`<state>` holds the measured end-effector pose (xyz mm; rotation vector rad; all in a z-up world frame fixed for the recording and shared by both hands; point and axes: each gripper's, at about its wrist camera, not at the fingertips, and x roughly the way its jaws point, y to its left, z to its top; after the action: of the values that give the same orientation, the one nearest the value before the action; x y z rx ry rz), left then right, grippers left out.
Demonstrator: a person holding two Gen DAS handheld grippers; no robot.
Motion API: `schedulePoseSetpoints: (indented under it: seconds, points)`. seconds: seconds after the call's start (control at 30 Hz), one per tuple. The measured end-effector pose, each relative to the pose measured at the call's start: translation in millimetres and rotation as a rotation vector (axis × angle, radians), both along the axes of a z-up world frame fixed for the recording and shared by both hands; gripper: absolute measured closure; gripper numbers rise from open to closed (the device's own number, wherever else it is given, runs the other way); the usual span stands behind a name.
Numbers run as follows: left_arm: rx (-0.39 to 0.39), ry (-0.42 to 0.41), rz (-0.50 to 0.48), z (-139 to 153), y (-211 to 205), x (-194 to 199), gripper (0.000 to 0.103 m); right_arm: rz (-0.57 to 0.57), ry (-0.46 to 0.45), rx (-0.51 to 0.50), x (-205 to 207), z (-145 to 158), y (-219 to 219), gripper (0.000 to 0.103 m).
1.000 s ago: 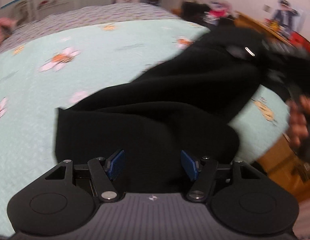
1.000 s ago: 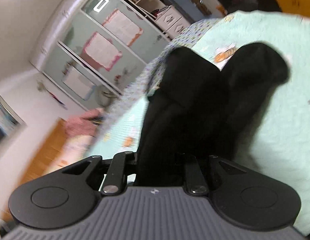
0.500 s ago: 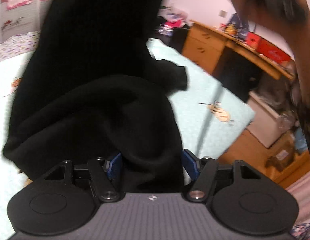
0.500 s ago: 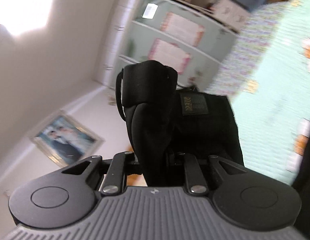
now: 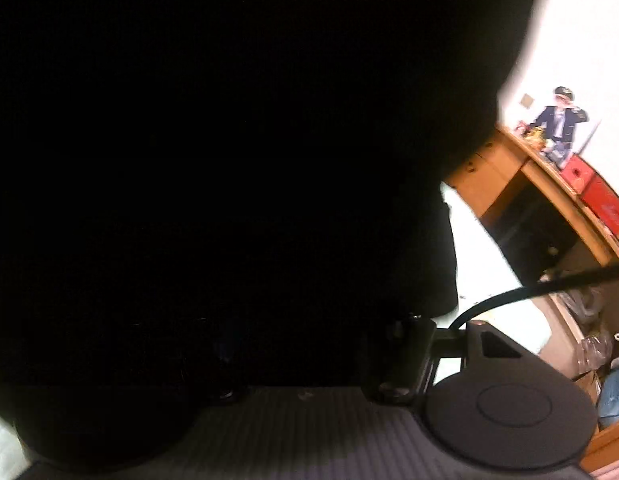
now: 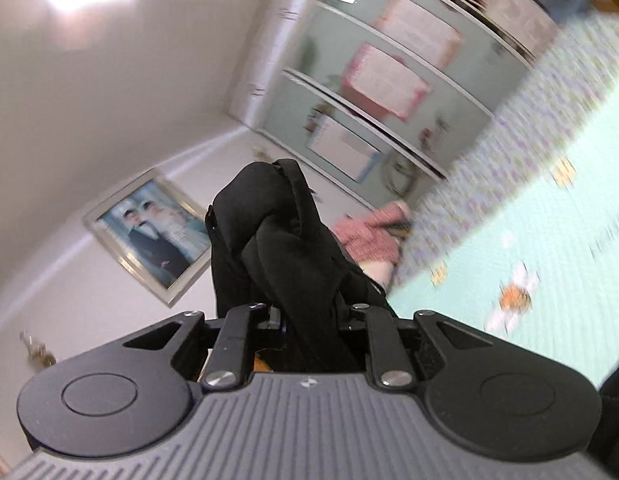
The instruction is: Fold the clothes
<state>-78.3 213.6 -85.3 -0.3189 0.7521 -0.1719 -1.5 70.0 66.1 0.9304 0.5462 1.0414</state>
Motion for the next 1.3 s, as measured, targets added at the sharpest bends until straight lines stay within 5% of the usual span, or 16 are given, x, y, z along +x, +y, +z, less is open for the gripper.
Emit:
schedulePoseSetpoints:
  seconds: [0.07,0.17,0.33,0.47,0.67,0.8,0.97,1.17,1.3]
  points:
    - [0.009,0.009,-0.009,-8,-3,-7,0.04,0.001,0.042,-0.001,0,-21,0,0.083]
    - [0.121,-0.062,-0.074,-13,-28,-28,0.039,0.016,0.085,0.0,-1,-35,3,0.083]
    - [0.202,-0.153,-0.183,-7,-62,-44,0.039,0.013,0.137,0.018,-2,-37,-9,0.083]
    - [0.246,-0.235,-0.166,8,-71,-52,0.039,0.002,0.143,-0.015,-4,-32,-30,0.083]
    - [-0.042,-0.149,-0.372,14,-28,-47,0.039,-0.054,-0.02,-0.178,-13,-18,-56,0.083]
    - [-0.1,-0.118,-0.314,18,-9,-53,0.038,-0.072,-0.056,-0.226,-9,-26,-64,0.083]
    - [-0.042,-0.119,-0.303,19,-37,-51,0.038,-0.025,0.02,-0.173,-10,-38,-62,0.083]
    - [-0.024,-0.052,-0.333,-6,-93,5,0.038,0.016,0.081,-0.045,-32,-43,-75,0.083]
    - [0.227,-0.163,-0.157,-6,-113,20,0.063,0.026,0.065,0.041,-55,-36,-83,0.083]
